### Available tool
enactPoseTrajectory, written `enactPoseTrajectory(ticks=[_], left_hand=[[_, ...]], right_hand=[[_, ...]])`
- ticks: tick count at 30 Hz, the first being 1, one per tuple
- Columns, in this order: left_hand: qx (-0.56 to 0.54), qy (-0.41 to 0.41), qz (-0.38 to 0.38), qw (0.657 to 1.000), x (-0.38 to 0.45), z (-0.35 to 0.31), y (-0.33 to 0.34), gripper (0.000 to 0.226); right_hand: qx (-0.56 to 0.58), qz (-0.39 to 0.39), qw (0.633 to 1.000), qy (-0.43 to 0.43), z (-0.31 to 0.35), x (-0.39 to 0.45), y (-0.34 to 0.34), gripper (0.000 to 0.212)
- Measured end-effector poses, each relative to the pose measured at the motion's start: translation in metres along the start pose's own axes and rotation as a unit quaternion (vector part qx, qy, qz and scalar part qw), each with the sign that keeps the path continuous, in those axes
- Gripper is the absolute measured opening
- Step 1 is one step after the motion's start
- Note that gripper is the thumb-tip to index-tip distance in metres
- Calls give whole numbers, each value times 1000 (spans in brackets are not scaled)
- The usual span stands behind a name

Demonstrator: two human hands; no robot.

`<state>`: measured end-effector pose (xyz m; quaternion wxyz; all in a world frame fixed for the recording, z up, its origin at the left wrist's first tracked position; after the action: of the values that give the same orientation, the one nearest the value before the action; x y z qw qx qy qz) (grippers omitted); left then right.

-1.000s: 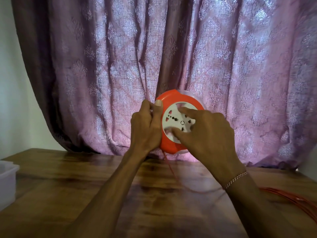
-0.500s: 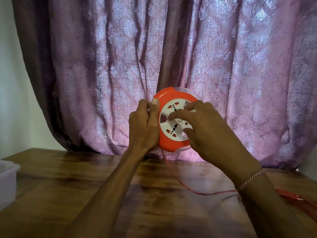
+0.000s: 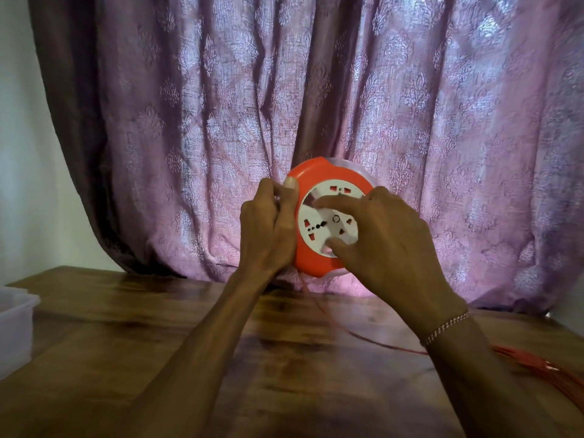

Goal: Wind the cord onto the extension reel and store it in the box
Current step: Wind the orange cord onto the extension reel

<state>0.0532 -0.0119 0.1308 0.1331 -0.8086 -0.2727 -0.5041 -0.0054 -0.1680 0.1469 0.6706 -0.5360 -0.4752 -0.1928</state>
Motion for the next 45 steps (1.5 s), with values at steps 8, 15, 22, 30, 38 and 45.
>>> enactPoseTrajectory(ticks=[8,15,22,30,38,45], left_hand=[[1,-5,-5,1000,0,-5,0,35],[-12,-8,-12,1000,1,-2,-1,37],[-18,-11,-22,1000,3,-1,-2,37],[-7,-13,-13,1000,2,-1,-1,37],[9,-2,-12,1000,-3,-2,4,34],[16,14,-3,1000,-4,-7,5,33]], right_hand=[[24,-100,992,75,-6,6,14,58],[-2,-52,997,-51,-9,7,-4,28],[-43,52,993,-101,-6,5,-3,63],[-44,39,994,-90,-4,4,0,62],[-35,-43,997,55,0,0,3,59],[-58,-88,986,126,3,2,1,69]])
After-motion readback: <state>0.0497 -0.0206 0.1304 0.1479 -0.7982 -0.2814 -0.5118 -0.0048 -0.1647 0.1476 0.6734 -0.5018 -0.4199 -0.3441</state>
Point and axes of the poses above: each hand's wrist, its own x-axis towards the middle knuckle, its own y-axis out of the palm, z = x × y, the point moved 1 cm from there along x, towards the middle knuckle, and after that the axes turned 1 degree about x, right-handed, at the moved point
